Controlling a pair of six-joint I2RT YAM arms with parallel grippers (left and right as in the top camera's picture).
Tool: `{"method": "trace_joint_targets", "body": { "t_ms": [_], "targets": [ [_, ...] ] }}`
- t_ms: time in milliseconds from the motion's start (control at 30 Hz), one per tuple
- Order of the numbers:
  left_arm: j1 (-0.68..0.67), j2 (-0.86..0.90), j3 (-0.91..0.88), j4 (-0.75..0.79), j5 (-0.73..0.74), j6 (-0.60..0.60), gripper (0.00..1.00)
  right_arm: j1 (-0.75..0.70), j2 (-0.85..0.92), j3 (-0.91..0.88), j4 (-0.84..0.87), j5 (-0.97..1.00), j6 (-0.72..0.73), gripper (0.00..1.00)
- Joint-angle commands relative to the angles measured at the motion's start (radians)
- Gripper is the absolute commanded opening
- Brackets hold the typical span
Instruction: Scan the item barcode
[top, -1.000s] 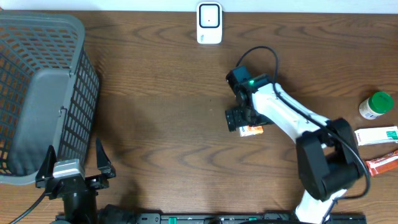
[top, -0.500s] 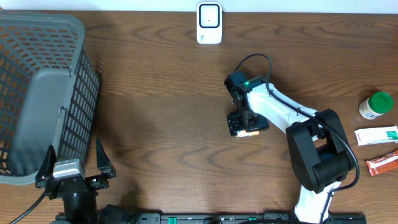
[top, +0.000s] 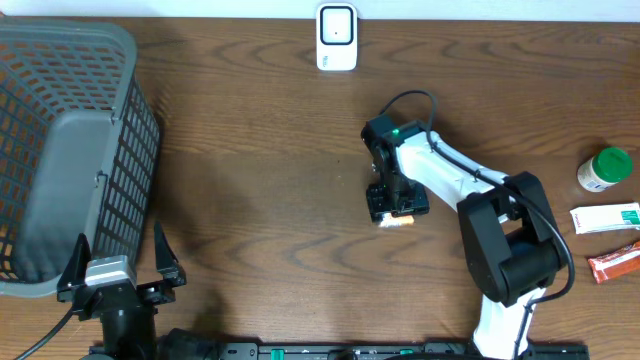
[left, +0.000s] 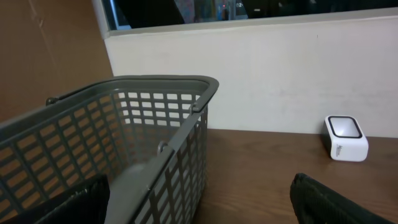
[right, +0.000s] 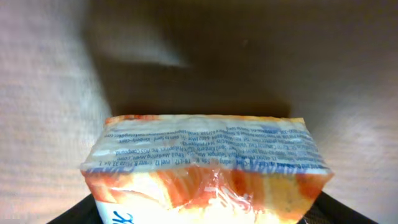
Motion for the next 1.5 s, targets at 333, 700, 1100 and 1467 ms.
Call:
{"method": "trace_joint_targets", "body": {
  "t_ms": [333, 700, 1100, 1467],
  "targets": [
    [-0.004, -0.008, -0.003, 0.003, 0.006, 0.013, 0.91, -0.063, 0.019, 0.231, -0.302, -0.435, -0.028, 0.70],
    [-0.004, -0.008, -0.003, 0.006, 0.006, 0.013, 0.91, -0.132, 0.029, 0.230, -0.415, -0.514, -0.073, 0.70],
    [-0.004, -0.008, -0.003, 0.006, 0.006, 0.013, 0.91, -0.150, 0.034, 0.230, -0.396, -0.547, -0.096, 0.70],
    [-0.004, -0.008, -0.003, 0.006, 0.006, 0.013, 0.91, -0.150, 0.034, 0.263, 0.026, -0.551, 0.003, 0.70]
  ]
}}
